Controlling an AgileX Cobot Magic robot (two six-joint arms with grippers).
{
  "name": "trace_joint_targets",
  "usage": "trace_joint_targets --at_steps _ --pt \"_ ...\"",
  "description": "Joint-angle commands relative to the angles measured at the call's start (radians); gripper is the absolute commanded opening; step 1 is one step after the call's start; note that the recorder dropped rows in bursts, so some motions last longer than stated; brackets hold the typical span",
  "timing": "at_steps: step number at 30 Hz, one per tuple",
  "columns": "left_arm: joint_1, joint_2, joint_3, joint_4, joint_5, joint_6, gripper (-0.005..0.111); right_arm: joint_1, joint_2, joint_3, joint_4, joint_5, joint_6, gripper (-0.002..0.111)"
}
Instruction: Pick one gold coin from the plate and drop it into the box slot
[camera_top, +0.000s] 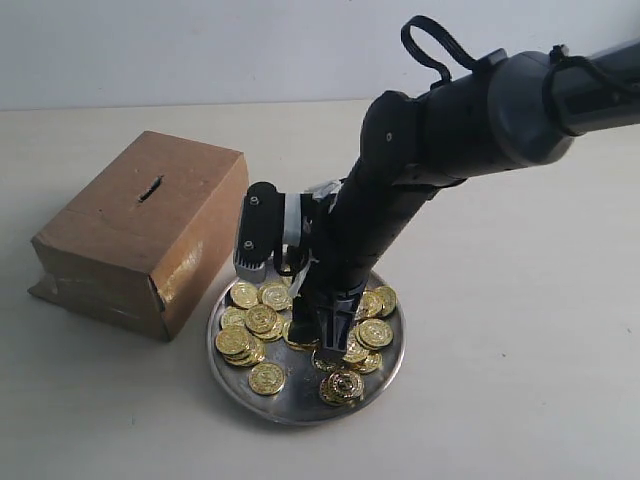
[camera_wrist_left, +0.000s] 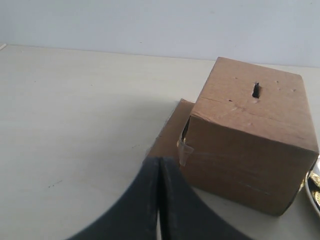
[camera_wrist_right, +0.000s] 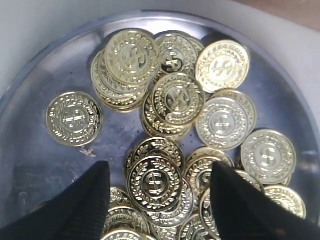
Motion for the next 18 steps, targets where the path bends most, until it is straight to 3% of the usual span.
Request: trace_joint_targets --at_steps 1,7,18 --pt "-0.006 -0.005 -0.001 0.002 -0.004 0.001 0.000 0.008 0.035 -0.045 -0.043 0.049 -0.003 0.056" --pt "-0.006 -0.005 -0.001 0.002 -0.004 0.001 0.000 0.049 0.056 -0.114 -0.243 0.109 0.148 0.056" --pt "-0.006 -0.005 -0.001 0.002 -0.004 0.001 0.000 0.058 0.099 -0.182 -0.247 0.236 0.251 0.056"
